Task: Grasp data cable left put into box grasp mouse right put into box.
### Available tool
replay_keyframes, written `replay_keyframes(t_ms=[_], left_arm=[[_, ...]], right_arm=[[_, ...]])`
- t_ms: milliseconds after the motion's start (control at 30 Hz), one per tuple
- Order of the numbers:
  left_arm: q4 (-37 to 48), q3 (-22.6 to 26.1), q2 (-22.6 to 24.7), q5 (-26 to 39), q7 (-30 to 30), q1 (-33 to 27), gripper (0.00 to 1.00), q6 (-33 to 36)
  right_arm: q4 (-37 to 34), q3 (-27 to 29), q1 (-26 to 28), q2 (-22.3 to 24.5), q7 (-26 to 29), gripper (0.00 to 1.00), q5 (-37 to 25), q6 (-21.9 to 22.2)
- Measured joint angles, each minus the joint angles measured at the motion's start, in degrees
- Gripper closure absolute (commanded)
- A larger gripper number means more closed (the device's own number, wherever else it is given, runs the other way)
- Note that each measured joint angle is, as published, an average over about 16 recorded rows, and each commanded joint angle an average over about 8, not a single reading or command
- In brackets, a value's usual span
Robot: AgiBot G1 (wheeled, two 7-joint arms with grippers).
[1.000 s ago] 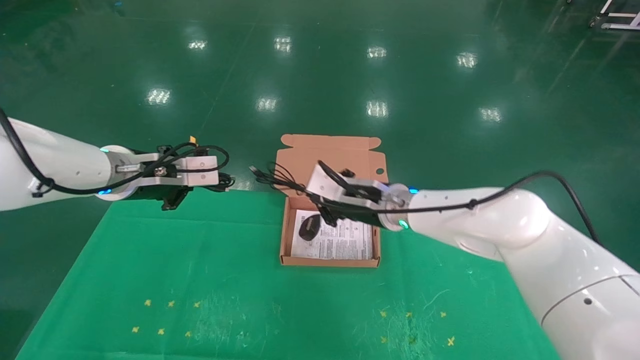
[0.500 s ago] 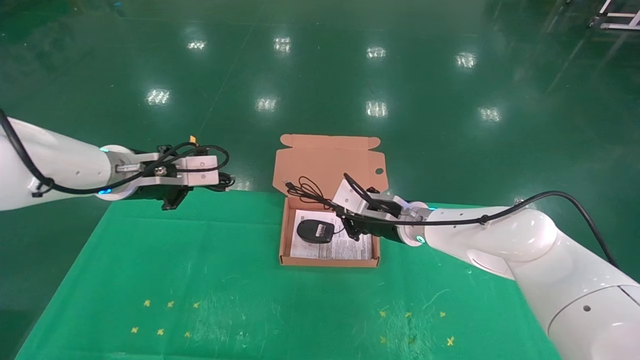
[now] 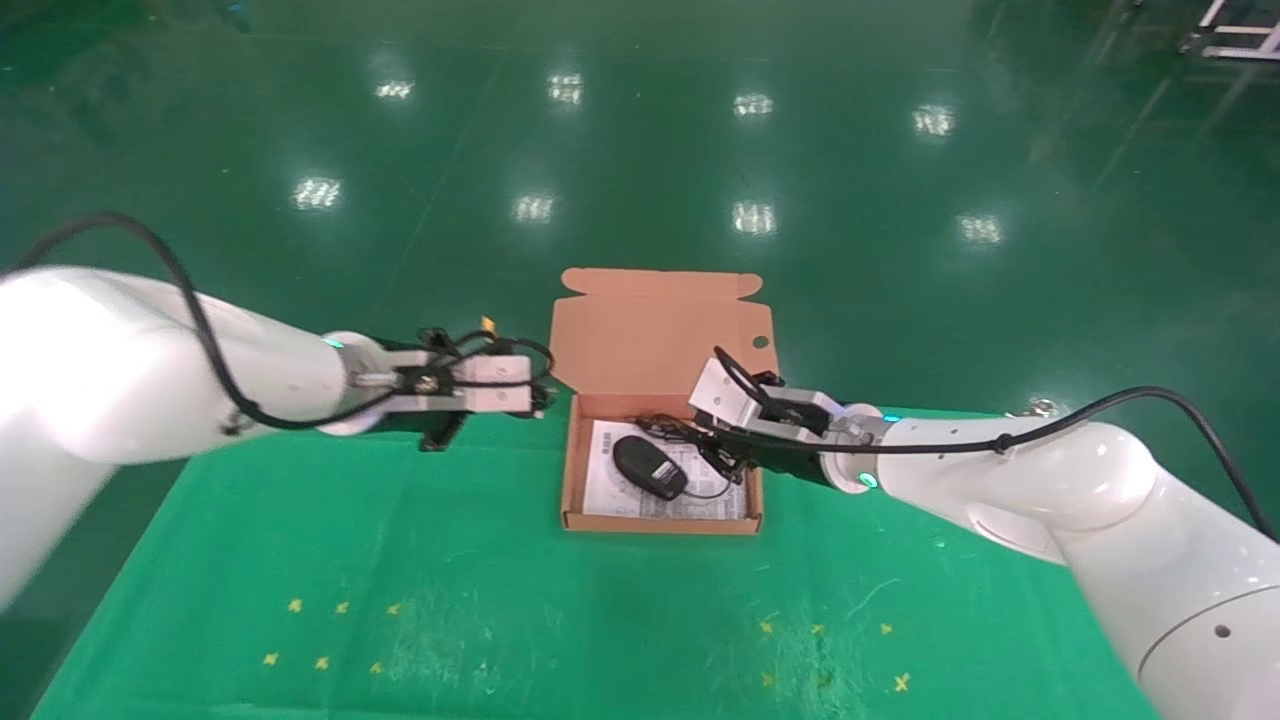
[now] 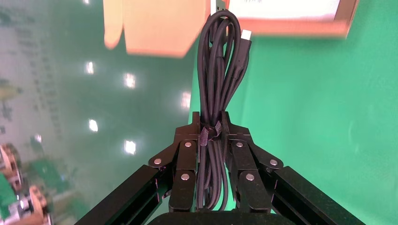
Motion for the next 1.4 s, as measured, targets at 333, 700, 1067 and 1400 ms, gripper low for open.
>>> replay_keyframes(t_ms=[333,700,1067,1400], left_arm=[[7.3,3.7,7.6,-1.0,3.5,2.7,1.0,-10.1],[9.0,13.6,10.0,-6.7,2.3,3.2,1.0,-19.8],[9.5,21.1,10.3,-10.3,-2.2,1.8,0.0,-24.1],[9.0,21.6,9.8,-10.7,-2.5,1.5,0.0,-24.4]], right_arm=[[8.7,0.6,-0.9,9.2,3.7,0.0,-0.6,-0.7],[23.7,-0.2,-2.9,20.0,14.2,0.0,-4.7,-0.7],[32.2,-1.3,-3.9,24.6,21.9,0.0,-9.0,-0.4],[32.7,-1.5,-4.0,24.8,22.3,0.0,-9.4,-0.3]])
